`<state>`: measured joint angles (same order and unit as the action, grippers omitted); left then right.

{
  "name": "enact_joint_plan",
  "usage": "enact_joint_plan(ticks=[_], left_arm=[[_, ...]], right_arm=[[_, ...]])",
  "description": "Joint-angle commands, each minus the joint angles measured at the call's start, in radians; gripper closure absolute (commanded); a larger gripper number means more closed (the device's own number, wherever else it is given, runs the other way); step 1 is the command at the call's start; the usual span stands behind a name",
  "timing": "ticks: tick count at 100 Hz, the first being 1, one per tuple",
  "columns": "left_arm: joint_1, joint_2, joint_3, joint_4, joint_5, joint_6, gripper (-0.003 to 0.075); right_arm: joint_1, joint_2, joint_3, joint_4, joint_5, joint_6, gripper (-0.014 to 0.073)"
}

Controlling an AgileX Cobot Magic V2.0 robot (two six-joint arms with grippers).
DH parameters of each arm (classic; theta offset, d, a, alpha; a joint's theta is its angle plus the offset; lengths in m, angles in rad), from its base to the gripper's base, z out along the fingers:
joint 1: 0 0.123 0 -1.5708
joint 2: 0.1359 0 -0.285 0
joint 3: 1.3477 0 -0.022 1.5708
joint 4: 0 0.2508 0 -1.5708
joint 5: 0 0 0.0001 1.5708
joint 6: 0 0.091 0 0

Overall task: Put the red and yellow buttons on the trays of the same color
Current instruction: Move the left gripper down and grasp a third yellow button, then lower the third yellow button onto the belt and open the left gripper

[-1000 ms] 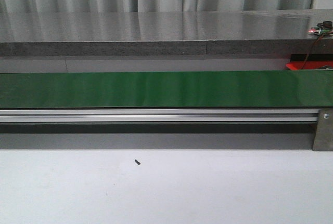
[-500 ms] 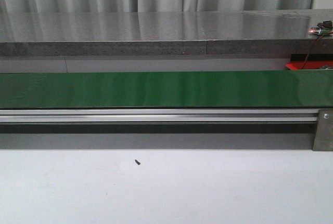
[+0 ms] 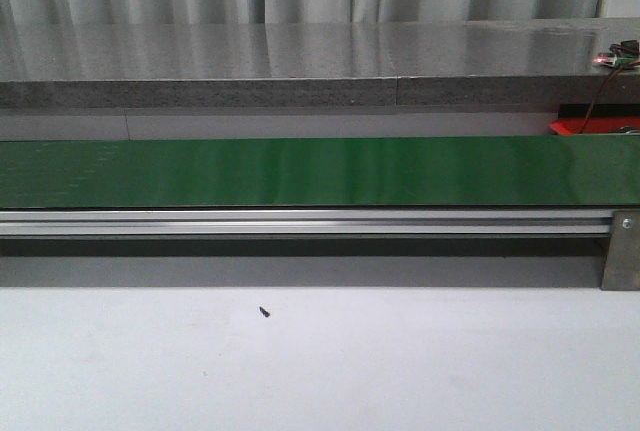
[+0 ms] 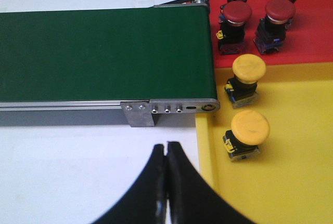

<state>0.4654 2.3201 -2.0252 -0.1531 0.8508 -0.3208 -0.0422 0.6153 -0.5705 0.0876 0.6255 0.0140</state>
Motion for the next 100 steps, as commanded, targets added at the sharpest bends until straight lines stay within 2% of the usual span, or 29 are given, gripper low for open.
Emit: enact_joint_plan(ticks=[1,14,28,39,73,100], left_arm=[[0.003,-0.051,-0.035,-0.007,-0.03,-0.012,0.0145],[0.003,-0.046,-0.035,-0.007,-0.043,-0.012,0.0176],[0.005,-0.046,-0.035,-0.007,-0.064,-0.012,0.0346],[0.005,-0.046,-0.035,-0.007,-0.066,-0.012,0.0424],[0.012,-0.129,-0.065,-0.003,-0.04,0.009,0.0437],[-0.02,-0.25,-0.063,-0.003,0.091,0.123,0.0437]], right_arm=[[0.003,-0.001,-0.025,0.0,-0.062,-0.001,0.0652],[0.003,-0.001,-0.025,0.0,-0.062,-0.001,0.0652],[0.003,-0.001,-0.025,0.0,-0.062,-0.001,0.0652],[0.003,-0.001,-0.025,0.0,-0.062,-0.001,0.0652],[0.003,-0.001,-0.025,0.0,-0.062,-0.001,0.0652],[0.003,-0.001,-0.025,0.0,-0.062,-0.001,0.0652]])
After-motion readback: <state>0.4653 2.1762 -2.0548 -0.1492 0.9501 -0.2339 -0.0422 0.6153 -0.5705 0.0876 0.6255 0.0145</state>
